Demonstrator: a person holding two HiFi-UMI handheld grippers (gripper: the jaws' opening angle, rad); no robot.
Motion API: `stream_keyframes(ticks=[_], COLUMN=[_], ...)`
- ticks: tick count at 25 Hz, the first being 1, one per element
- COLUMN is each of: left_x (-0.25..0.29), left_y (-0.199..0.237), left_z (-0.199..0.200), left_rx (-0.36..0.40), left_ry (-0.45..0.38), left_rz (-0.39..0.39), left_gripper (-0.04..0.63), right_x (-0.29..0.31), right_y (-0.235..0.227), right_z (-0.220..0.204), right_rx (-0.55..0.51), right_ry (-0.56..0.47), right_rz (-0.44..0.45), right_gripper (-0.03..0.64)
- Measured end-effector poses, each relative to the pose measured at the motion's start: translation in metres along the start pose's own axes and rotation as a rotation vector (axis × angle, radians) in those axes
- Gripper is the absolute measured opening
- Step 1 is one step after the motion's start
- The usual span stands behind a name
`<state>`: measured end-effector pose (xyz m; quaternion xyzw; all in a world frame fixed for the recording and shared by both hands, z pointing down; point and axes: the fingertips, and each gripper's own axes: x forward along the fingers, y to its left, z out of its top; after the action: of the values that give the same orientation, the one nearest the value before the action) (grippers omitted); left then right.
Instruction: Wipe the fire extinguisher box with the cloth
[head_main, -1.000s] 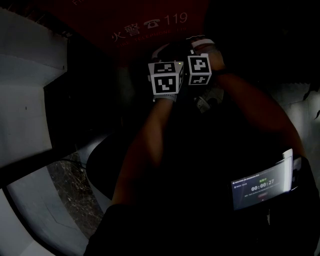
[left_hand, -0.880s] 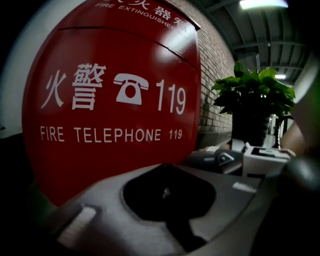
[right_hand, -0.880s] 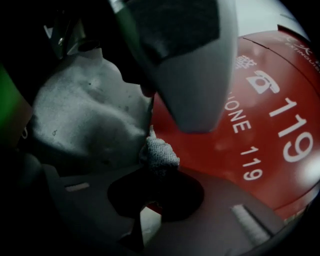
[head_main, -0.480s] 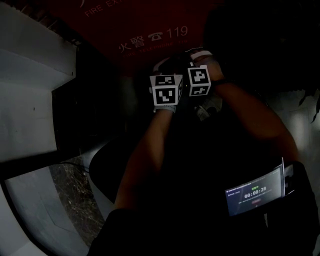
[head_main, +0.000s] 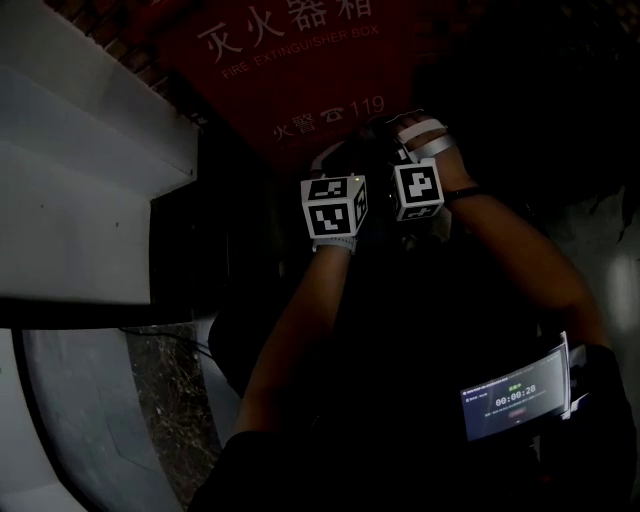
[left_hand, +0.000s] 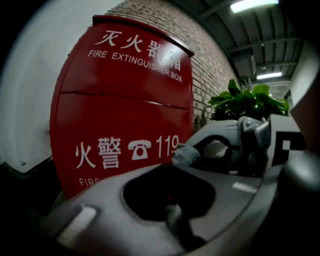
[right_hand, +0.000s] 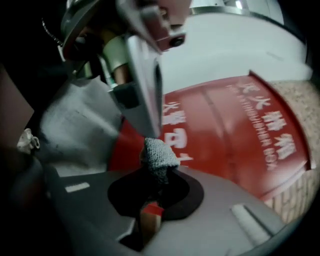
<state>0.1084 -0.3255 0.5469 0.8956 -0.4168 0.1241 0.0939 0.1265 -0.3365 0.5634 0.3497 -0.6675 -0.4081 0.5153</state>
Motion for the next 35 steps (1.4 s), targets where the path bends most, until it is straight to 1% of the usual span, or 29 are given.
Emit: stream_keyframes(ticks=[4, 8, 10, 13, 15, 17, 20, 24, 27, 31, 35], left_x=[-0.008, -0.014, -0.015, -0.019, -0.023, -0.028, -0.032, -0.031, -0.026, -0.020, -0.016], left_y=[-0.019, -0.041, -0.051, -0.063, -0.071, -0.077, -0.081, -0.077, -0.070, -0.063, -0.057], left_z=[0.050, 0.107, 0.137, 0.183, 0.212, 0.236, 0.258, 0.266, 0.264, 0.254, 0.236], left_rx=[0.031, 0.061, 0.080, 0.083, 0.087, 0.109, 0.140, 0.142, 0.138, 0.129, 0.163], left_ry=[-0.064, -0.098, -0.120, -0.179, -0.223, -0.264, -0.305, -0.330, -0.333, -0.323, -0.312], left_rz=[-0.013, -0.030, -0.037, -0.043, -0.045, -0.039, -0.032, -0.029, -0.019, -0.013, 0.013], left_gripper=[0.002, 0.002, 0.002, 0.002, 0.002, 0.002, 0.002, 0.002, 0.002, 0.002, 0.002], right_x=[-0.031, -0.075, -0.095, -0.118, -0.127, -0.133, -0.131, -0.122, -0.116, -0.108, -0.096], right_y=[-0.058, -0.137, -0.178, -0.233, -0.261, -0.283, -0.297, -0.306, -0.304, -0.287, -0.264], right_z=[-0.009, -0.024, -0.030, -0.031, -0.029, -0.027, -0.032, -0.037, -0.038, -0.036, -0.040], right_rx=[0.037, 0.060, 0.048, 0.026, 0.002, -0.023, -0.047, -0.068, -0.074, -0.103, -0.117], right_ry=[0.013, 0.024, 0.036, 0.039, 0.035, 0.033, 0.056, 0.068, 0.060, 0.062, 0.066], right_rz=[-0.098, -0.229, -0.293, -0.376, -0.423, -0.465, -0.466, -0.470, -0.469, -0.452, -0.419], right_gripper=[0.029, 0.029, 0.029, 0.029, 0.028, 0.029, 0.029, 0.028, 0.028, 0.028, 0.026])
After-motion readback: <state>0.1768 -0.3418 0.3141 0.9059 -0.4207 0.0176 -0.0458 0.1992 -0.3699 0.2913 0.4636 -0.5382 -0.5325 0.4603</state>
